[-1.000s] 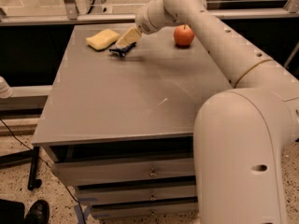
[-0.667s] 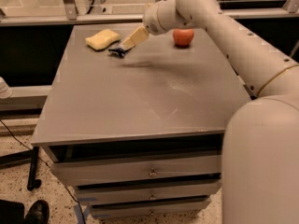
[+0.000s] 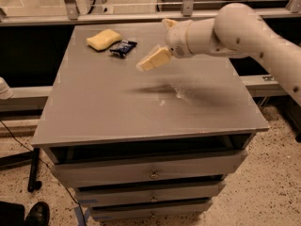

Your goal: Move rxbar blueberry near sponge

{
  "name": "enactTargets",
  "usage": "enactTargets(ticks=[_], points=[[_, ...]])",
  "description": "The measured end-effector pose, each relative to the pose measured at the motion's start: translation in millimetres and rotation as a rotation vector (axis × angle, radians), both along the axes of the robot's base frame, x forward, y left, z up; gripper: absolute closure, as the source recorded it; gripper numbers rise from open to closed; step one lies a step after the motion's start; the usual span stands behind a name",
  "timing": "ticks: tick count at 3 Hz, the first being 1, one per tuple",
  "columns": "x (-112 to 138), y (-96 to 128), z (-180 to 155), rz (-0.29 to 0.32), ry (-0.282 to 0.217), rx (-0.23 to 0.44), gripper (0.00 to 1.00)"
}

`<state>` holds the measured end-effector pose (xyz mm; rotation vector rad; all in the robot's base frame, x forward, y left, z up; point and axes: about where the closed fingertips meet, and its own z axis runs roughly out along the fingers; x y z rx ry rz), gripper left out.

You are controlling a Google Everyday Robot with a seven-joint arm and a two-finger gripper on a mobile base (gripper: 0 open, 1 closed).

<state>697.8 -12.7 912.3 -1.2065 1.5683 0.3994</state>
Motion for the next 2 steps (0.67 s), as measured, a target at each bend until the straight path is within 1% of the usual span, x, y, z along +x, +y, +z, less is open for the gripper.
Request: enactTargets(ticks=[1,2], points=[[-49,-66,-14,-0.049,0.019,-0.035,0.00],[-56,-96,-18,-0.093,0.023,-0.039,0.00]])
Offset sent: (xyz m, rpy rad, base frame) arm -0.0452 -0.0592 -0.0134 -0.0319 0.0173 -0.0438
